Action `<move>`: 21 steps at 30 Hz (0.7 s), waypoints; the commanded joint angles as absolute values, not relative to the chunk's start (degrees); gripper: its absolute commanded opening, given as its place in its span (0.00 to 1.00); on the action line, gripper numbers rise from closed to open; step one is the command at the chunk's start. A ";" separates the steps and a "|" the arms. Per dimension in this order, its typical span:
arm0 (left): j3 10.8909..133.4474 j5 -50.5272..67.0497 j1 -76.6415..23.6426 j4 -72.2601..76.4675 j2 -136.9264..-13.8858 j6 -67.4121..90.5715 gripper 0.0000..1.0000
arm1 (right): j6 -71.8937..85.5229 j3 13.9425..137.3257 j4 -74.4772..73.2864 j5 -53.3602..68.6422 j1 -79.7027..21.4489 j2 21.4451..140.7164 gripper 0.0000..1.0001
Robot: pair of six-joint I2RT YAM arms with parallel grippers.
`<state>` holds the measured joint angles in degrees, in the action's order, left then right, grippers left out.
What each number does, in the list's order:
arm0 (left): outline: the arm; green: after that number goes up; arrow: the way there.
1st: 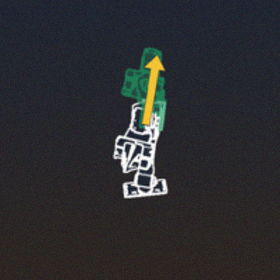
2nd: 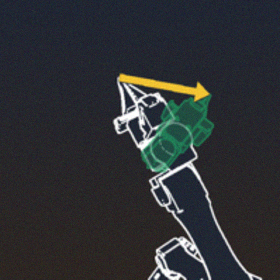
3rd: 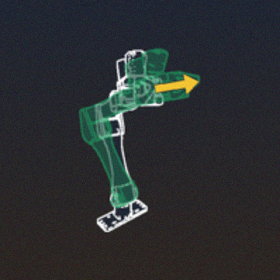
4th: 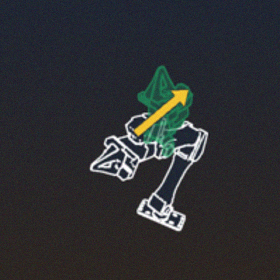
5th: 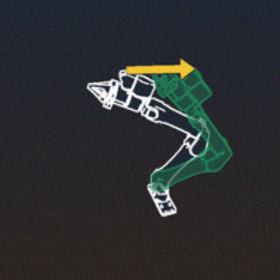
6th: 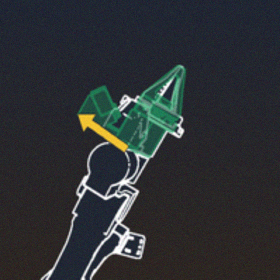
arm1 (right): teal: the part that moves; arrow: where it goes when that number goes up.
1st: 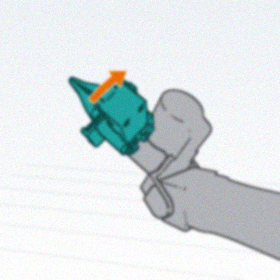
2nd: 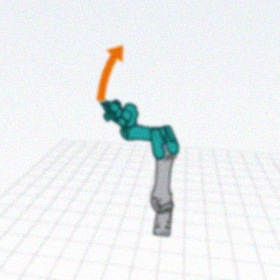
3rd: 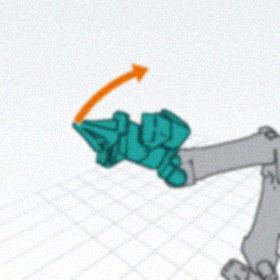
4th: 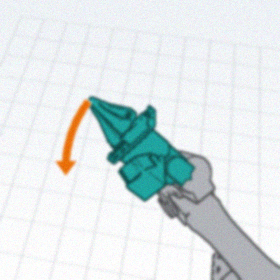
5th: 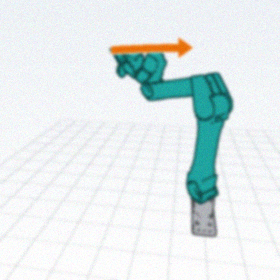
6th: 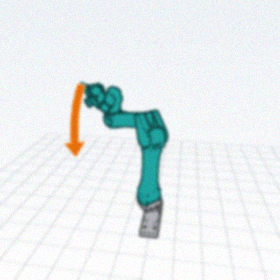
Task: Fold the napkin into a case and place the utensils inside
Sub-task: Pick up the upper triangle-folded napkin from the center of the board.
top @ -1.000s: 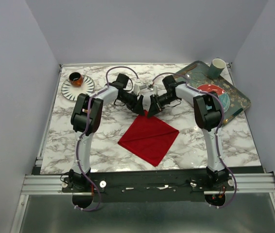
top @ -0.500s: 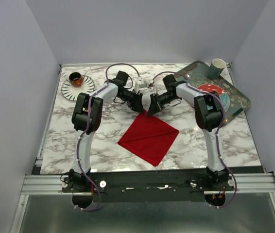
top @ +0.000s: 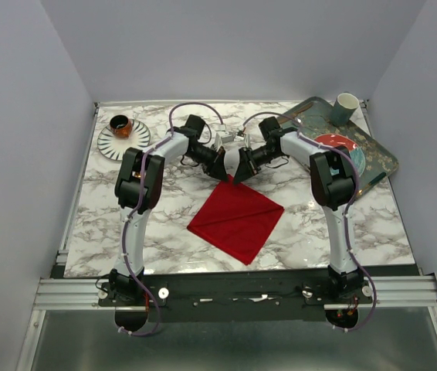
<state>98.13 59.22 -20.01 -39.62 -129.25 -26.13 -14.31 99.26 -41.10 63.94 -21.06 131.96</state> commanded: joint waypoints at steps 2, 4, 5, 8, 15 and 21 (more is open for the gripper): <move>96.42 60.65 -20.30 -38.85 -125.78 -28.39 0.07 | -14.32 97.57 -40.34 63.46 -21.10 126.57 0.52; 94.41 60.29 -20.39 -37.71 -123.76 -29.17 0.04 | -14.33 96.68 -41.04 62.58 -20.05 125.34 0.65; 93.70 60.03 -20.48 -37.44 -123.05 -29.35 0.02 | -14.85 96.16 -41.48 60.92 -19.60 124.72 0.77; 90.80 59.24 -20.92 -35.78 -120.07 -30.58 0.00 | -17.48 93.52 -42.54 56.80 -17.67 122.09 0.91; 86.22 57.39 -22.76 -32.96 -114.18 -34.62 0.00 | -24.34 88.86 -45.88 52.47 -16.44 120.67 1.00; 83.24 56.34 -23.64 -32.87 -110.13 -39.11 0.00 | -28.12 91.05 -49.48 54.66 -16.17 123.22 1.00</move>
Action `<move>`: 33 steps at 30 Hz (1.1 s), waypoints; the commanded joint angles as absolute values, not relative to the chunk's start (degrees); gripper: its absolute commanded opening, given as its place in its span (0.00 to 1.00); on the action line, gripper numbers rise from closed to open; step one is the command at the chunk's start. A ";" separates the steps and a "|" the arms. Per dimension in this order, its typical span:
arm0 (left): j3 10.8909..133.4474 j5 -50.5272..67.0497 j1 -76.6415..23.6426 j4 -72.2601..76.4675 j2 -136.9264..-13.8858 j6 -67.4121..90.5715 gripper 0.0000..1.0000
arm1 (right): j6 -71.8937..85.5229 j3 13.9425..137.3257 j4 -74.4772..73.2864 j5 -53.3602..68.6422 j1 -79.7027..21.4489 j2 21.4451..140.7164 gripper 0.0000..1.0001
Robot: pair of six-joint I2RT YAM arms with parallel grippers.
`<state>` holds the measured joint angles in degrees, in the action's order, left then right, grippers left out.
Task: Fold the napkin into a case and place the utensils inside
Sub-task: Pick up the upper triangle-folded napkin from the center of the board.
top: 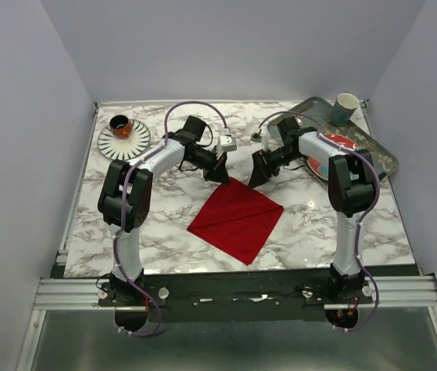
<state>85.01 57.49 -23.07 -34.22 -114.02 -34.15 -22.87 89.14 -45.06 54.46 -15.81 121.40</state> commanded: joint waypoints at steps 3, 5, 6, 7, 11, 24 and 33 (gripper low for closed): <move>82.27 55.90 -23.64 -32.61 -108.81 -39.99 0.00 | -29.88 91.84 -52.02 54.58 -16.17 124.62 1.00; 81.39 55.81 -23.64 -31.99 -107.85 -40.34 0.00 | -31.89 91.93 -54.83 54.23 -16.17 125.24 0.98; 81.04 55.81 -23.64 -31.38 -107.58 -40.52 0.00 | -32.43 91.85 -55.97 54.23 -16.08 125.94 0.98; 80.60 55.81 -23.64 -31.29 -107.32 -40.52 0.00 | -32.87 91.76 -57.73 54.14 -15.91 126.12 0.96; 79.98 56.07 -23.20 -30.67 -106.70 -40.08 0.00 | -34.62 90.70 -60.73 55.28 -14.94 126.74 0.87; 80.42 56.07 -20.30 -30.67 -106.87 -39.37 0.00 | -37.70 89.65 -66.79 56.69 -10.46 128.84 0.68; 80.42 56.07 -19.86 -31.11 -107.23 -39.82 0.00 | -37.36 89.74 -69.17 58.70 -8.88 130.69 0.63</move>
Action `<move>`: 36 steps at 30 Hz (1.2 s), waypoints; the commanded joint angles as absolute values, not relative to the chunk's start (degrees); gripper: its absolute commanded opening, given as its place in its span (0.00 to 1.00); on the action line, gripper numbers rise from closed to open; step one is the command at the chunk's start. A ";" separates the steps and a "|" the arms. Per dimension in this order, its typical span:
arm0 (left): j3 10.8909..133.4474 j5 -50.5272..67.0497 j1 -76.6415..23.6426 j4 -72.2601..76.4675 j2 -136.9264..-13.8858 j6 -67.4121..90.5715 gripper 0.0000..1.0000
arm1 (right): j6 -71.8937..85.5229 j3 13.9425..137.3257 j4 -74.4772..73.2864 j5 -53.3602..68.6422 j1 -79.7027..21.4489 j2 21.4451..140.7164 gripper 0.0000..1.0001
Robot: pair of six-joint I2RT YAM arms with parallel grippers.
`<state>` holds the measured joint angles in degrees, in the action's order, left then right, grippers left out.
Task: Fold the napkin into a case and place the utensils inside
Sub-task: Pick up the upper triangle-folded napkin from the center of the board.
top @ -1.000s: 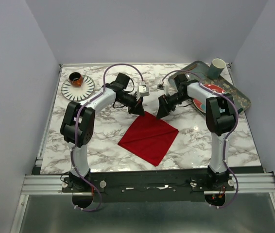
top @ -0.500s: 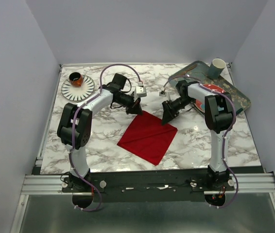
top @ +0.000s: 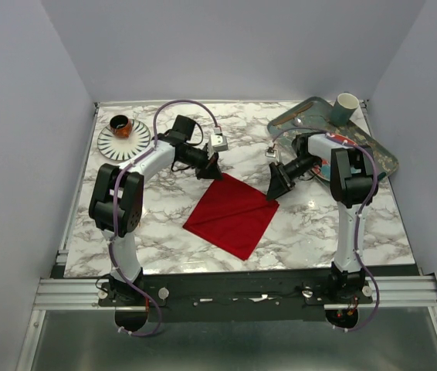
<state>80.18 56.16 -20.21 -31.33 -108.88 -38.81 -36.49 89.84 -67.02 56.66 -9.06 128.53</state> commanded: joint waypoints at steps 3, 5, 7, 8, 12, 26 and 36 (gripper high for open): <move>80.42 55.99 -19.60 -30.85 -107.40 -39.46 0.00 | -36.83 90.35 -69.87 59.24 -8.79 131.57 0.59; 80.42 55.99 -19.25 -30.59 -107.58 -39.03 0.00 | -36.65 90.35 -70.14 59.33 -8.70 132.18 0.58; 80.59 55.99 -18.90 -30.32 -107.67 -38.67 0.00 | -36.39 90.35 -70.31 59.33 -8.61 132.54 0.56; 80.51 55.90 -18.72 -30.24 -107.75 -38.58 0.00 | -36.21 90.44 -70.31 59.24 -8.53 132.97 0.54; 80.33 55.90 -18.37 -29.45 -107.58 -37.79 0.00 | -35.25 90.62 -70.14 59.33 -8.26 133.42 0.49; 80.77 56.43 -17.75 -29.62 -106.88 -36.39 0.00 | -37.17 91.76 -72.33 61.43 -8.26 131.76 0.01; 82.62 56.78 -16.96 -36.82 -101.52 -42.62 0.00 | -36.21 88.42 -65.57 54.42 -8.26 119.72 0.01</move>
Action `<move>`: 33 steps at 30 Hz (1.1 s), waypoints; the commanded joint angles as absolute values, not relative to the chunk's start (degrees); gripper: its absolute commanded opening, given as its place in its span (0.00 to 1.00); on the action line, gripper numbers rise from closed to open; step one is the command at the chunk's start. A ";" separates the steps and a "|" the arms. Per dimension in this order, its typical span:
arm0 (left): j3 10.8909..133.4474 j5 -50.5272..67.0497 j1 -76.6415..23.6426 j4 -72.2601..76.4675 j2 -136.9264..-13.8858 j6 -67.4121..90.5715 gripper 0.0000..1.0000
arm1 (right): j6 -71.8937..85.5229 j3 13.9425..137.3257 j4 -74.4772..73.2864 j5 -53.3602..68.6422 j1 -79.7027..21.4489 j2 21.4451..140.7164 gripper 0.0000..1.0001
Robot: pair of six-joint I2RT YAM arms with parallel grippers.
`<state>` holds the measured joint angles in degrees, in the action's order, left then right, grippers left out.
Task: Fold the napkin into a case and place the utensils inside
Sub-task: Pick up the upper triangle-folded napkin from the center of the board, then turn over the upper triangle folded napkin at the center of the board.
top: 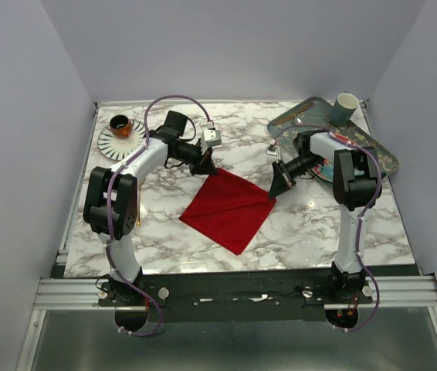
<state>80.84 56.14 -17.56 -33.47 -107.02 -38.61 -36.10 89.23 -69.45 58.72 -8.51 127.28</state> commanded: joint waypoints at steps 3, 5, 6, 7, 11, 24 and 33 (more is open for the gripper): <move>82.62 56.78 -16.96 -37.70 -100.64 -44.11 0.00 | -35.77 88.16 -63.72 53.27 -8.17 116.72 0.01; 82.18 56.78 -16.96 -37.36 -100.11 -44.30 0.00 | -35.86 88.07 -62.58 52.04 -8.35 115.14 0.01; 82.09 56.69 -16.96 -37.18 -100.11 -44.38 0.00 | -35.95 88.15 -62.23 51.68 -8.35 114.70 0.01; 81.92 56.69 -16.96 -37.09 -100.02 -44.56 0.00 | -36.03 88.15 -61.97 50.81 -8.35 114.18 0.01; 80.95 55.73 -16.96 -35.34 -98.79 -44.65 0.00 | -36.39 88.42 -59.95 48.78 -8.26 111.54 0.01; 107.91 53.61 -12.83 -28.03 -109.86 -45.51 0.00 | -37.52 120.05 -52.30 36.13 -8.35 114.87 0.01; 87.48 54.14 -13.09 -28.13 -103.63 -64.23 0.00 | -48.22 87.96 -29.02 29.10 -12.65 101.88 0.00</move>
<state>102.30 54.92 -13.17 -25.85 -107.33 -50.85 -39.90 104.92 -41.10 36.77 -9.80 106.19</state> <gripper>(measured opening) 0.014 0.012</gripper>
